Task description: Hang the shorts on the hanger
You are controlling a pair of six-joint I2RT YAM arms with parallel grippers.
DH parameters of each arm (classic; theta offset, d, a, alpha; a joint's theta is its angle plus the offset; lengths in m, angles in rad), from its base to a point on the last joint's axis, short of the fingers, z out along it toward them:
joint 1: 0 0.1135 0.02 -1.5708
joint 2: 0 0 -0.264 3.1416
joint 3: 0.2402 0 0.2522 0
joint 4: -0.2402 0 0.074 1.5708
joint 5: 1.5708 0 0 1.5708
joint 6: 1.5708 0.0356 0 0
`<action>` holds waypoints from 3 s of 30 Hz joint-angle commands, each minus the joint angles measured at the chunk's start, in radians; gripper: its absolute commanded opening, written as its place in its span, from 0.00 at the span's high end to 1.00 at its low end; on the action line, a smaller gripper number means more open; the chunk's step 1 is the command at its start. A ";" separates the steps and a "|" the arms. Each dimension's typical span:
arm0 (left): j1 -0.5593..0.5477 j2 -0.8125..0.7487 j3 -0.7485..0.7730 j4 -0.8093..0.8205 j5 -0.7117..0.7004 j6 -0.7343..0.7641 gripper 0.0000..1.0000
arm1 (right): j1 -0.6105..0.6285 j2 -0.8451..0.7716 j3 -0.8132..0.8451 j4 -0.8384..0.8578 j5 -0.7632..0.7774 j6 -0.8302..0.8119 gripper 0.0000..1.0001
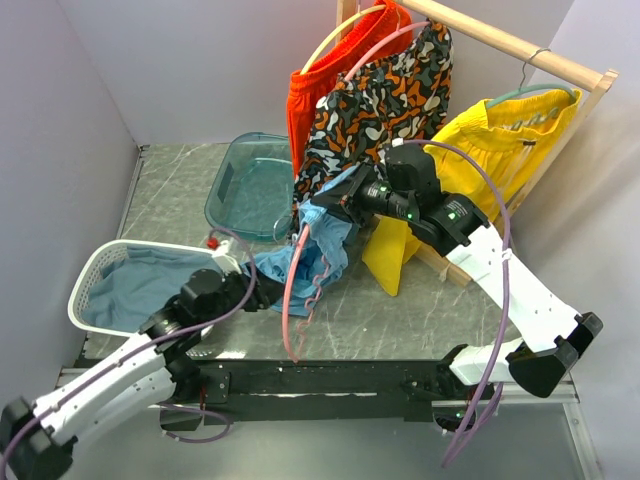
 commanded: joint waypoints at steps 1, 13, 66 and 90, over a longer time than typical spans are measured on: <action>-0.096 0.072 0.001 0.116 -0.236 -0.065 0.45 | 0.012 -0.011 0.086 0.123 -0.004 0.019 1.00; -0.173 0.230 -0.055 0.381 -0.448 -0.171 0.48 | 0.041 -0.024 0.096 0.137 0.025 0.028 1.00; -0.269 -0.157 0.260 -0.642 -0.169 -0.205 0.99 | 0.037 -0.156 0.065 0.576 0.523 -0.242 1.00; -0.268 0.389 1.044 -0.662 -0.381 0.297 0.99 | 0.040 -0.376 -0.278 0.449 0.463 0.136 1.00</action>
